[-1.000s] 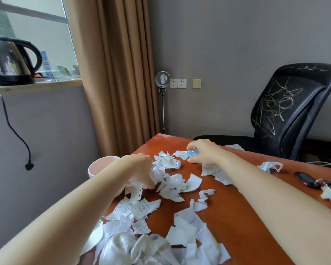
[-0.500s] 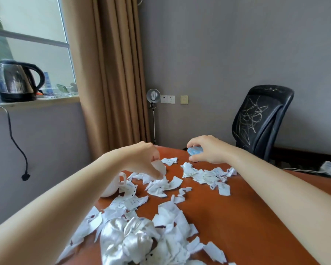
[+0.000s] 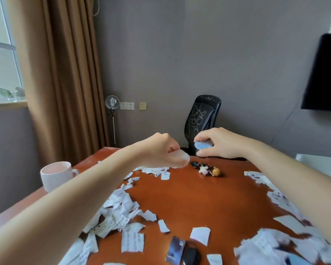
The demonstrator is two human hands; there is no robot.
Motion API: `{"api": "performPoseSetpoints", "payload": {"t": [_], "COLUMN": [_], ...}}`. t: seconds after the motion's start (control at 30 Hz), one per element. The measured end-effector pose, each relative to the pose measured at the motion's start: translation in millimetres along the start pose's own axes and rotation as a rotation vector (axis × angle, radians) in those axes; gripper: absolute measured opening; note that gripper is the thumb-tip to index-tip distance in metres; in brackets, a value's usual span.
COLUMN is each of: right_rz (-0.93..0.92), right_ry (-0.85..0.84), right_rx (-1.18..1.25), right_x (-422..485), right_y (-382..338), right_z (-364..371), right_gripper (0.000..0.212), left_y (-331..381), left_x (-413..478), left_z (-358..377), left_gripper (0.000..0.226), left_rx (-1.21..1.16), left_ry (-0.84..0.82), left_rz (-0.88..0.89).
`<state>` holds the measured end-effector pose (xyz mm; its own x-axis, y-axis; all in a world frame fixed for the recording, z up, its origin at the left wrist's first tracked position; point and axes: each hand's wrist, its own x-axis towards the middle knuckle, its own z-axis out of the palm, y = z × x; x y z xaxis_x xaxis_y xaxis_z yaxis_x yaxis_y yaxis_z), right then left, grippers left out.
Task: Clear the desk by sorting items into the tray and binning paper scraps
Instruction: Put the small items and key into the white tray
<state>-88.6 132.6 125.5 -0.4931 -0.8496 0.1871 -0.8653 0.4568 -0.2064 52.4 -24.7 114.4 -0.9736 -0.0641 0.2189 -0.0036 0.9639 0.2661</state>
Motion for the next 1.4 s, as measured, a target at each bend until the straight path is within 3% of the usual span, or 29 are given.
{"api": "performPoseSetpoints", "payload": {"t": [0.17, 0.4, 0.57, 0.83, 1.03, 1.4], "right_rz": [0.097, 0.332, 0.499, 0.683, 0.784, 0.837], "right_ry": [0.01, 0.036, 0.053, 0.085, 0.0, -0.235], "right_rx": [-0.04, -0.023, 0.015, 0.146, 0.133, 0.089], "right_x": [-59, -142, -191, -219, -211, -210], "right_y": [48, 142, 211, 320, 379, 429], "right_z": [-19, -51, -68, -63, -50, -23], "right_gripper": [0.035, 0.035, 0.034, 0.022, 0.026, 0.043], "left_y": [56, 145, 201, 273, 297, 341], "left_x": [28, 81, 131, 220, 286, 348], "left_z": [26, 85, 131, 197, 237, 296], "left_gripper": [0.074, 0.061, 0.067, 0.039, 0.047, 0.05], "left_rx": [-0.11, -0.266, -0.315, -0.318, -0.271, -0.058], "left_ry": [0.047, 0.013, -0.025, -0.108, -0.13, -0.394], "left_rz": [0.114, 0.282, 0.377, 0.343, 0.278, 0.204]}}
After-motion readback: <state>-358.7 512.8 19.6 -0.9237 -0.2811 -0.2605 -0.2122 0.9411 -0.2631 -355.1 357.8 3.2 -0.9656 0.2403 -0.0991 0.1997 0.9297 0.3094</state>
